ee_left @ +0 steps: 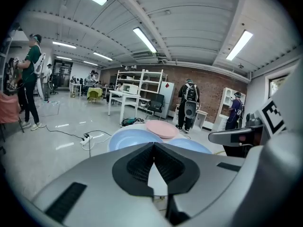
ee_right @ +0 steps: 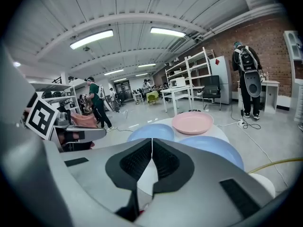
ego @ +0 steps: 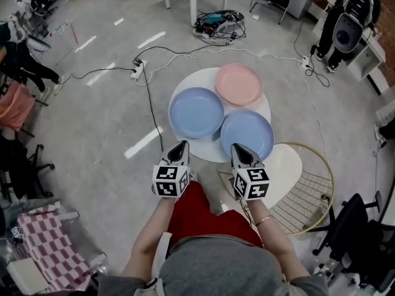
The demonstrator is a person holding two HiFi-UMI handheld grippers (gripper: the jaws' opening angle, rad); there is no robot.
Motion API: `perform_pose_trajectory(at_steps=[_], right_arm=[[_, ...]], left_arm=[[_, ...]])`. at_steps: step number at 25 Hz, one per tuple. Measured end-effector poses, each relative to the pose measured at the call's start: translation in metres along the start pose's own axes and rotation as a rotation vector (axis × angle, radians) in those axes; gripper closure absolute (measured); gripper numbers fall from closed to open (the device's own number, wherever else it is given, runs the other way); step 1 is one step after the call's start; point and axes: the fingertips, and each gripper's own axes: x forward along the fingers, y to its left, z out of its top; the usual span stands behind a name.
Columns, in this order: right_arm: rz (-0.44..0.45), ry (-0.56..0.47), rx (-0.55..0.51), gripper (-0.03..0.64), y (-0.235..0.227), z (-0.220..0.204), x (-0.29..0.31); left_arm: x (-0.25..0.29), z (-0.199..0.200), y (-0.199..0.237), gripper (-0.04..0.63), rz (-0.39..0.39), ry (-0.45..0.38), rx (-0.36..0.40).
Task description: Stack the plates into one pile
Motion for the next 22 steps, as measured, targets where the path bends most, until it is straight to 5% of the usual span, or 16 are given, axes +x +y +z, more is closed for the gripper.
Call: perform_pose_trajectory(at_steps=[10,22], right_arm=[[0.01,0.039,-0.066,0.588,0.038,0.033,0.092],[-0.101,0.114,-0.088,0.588,0.0,0.046,0.153]], left_arm=[[0.046,0.011,0.085,0.581,-0.011,0.051,-0.018],[0.094,0.018,0.125,0.58,-0.008,0.099,0.019]])
